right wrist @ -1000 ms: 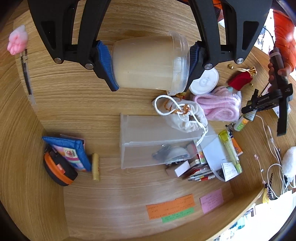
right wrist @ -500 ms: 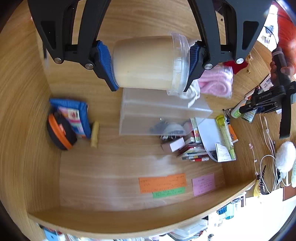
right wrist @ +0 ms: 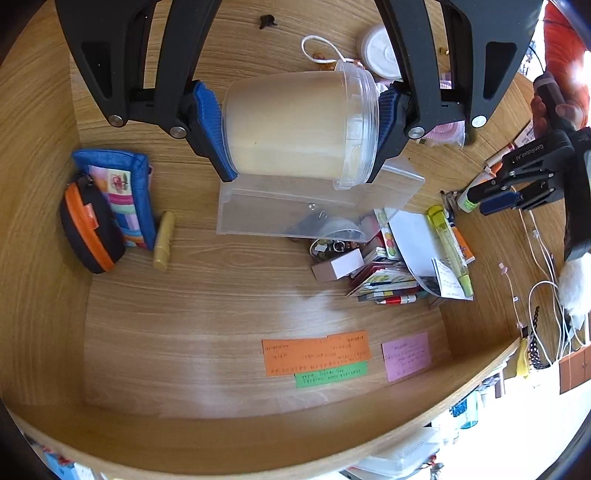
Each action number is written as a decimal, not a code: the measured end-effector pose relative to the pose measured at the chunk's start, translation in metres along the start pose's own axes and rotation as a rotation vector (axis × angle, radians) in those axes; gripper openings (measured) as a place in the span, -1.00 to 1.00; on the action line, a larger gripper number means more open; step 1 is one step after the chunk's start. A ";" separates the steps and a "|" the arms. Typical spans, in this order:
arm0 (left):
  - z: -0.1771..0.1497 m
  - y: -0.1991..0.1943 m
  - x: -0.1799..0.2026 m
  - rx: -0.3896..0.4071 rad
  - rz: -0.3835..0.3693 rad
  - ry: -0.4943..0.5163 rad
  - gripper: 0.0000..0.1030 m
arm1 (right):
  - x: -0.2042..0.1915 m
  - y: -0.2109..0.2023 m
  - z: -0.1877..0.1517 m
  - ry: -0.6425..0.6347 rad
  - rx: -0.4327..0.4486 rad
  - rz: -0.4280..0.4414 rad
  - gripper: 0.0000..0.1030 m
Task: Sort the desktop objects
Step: 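Lift and carry the jar and bottle toward the clear plastic box with both tools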
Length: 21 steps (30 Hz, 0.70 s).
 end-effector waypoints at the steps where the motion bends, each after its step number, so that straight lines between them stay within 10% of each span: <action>1: -0.006 0.002 -0.008 -0.018 0.009 -0.015 -0.15 | -0.001 0.002 0.000 -0.004 -0.004 0.002 0.23; 10: -0.091 0.005 -0.041 -0.184 0.052 -0.039 0.52 | 0.000 0.030 -0.005 -0.008 -0.053 0.014 0.23; 21: -0.134 0.038 -0.036 -0.298 0.026 -0.106 0.30 | -0.009 0.050 -0.007 -0.015 -0.089 0.034 0.23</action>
Point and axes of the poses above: each gripper's, at about its wrist camera, not at the fingertips, and y roughly the way its jaws point, x to its right, z to its top, the point moved 7 cm from there along y, roughly the way its jaws point, and after that the axes turned 7 degrees about y, right-handed, at the moved point
